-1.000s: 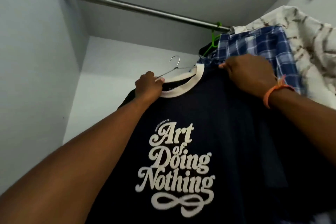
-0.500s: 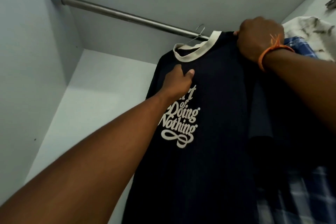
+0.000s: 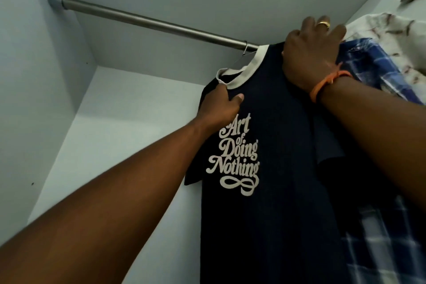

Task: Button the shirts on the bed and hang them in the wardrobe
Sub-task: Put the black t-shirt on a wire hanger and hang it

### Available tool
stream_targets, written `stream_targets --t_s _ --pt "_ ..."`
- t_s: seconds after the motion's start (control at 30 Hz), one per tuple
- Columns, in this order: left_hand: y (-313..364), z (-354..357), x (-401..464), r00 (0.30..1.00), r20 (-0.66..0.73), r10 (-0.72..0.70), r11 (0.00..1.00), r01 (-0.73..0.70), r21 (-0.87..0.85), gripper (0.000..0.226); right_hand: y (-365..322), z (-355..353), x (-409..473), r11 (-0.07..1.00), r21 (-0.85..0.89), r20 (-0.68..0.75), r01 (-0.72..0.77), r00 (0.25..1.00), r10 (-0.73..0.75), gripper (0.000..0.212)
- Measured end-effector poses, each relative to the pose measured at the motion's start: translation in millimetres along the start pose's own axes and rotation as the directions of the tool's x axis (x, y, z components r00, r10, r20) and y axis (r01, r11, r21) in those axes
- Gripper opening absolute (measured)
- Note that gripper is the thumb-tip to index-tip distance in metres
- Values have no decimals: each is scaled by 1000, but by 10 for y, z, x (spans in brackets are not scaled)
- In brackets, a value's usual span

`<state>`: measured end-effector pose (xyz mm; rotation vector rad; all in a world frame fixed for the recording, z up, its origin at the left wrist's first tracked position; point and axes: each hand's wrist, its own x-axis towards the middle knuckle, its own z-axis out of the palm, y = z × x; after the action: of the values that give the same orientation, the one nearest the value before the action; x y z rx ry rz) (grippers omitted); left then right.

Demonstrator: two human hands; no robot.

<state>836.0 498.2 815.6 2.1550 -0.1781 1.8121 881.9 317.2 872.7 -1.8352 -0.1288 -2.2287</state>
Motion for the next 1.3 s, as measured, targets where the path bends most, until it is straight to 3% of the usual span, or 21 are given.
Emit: stream_targets --t_s 0.1,0.17,0.3,0.43,0.57,0.63,0.7,0.8,0.87,0.93,1.0,1.1,1.23,1.3 --pt "45 76 -135 1000 12 -24 999 23 25 42 -99 10 -254 999 13 -14 42 999 -42 47" --pt "81 109 -276 999 15 -36 999 35 42 47 -175 -28 -483 996 54 -6 67 998 -67 44" --pt "-16 120 -854 997 -16 -70 997 70 29 41 -421 -167 -1219 938 326 22 114 991 -128 30" --pt "-426 133 -1792 964 -10 -267 963 267 24 26 -755 -276 -2289 798 602 128 34 982 -139 23" --pt "-912 -61 -2983 864 -37 -502 844 499 197 35 -1006 -407 -3455 656 745 319 -117 927 -196 28" --pt "-1101 -262 -3736 788 -50 -613 717 582 384 38 -1080 -575 -4047 576 794 425 -194 855 -297 28" --pt "-1181 -463 -4515 676 -49 -736 515 604 608 40 -1138 -775 -4579 524 805 539 -278 711 -452 27" --pt "-1056 -693 -5557 416 -70 -907 173 517 838 46 -1243 -1133 -5366 465 799 600 -381 470 -647 24" --pt "-901 -824 -6064 314 -91 -945 45 400 916 48 -1284 -1386 -5842 432 772 609 -466 350 -712 23" --pt "-745 -970 -6434 275 -127 -953 -36 315 949 46 -1287 -1646 -6224 414 761 578 -500 234 -781 24" --pt "-648 -1160 -6746 282 -180 -943 -101 274 956 50 -1278 -1898 -6542 393 750 531 -531 129 -838 27" --pt "-559 -1466 -7142 288 -253 -924 -180 255 950 61 -1267 -2338 -6895 354 718 463 -599 31 -886 31" --pt "-540 -1694 -7301 257 -279 -925 -216 248 944 59 -1276 -2700 -7158 376 714 445 -591 -32 -895 36" --pt "-570 -1767 -7243 304 -292 -907 -233 215 948 49 -1311 -2811 -7245 384 732 482 -562 29 -876 36"
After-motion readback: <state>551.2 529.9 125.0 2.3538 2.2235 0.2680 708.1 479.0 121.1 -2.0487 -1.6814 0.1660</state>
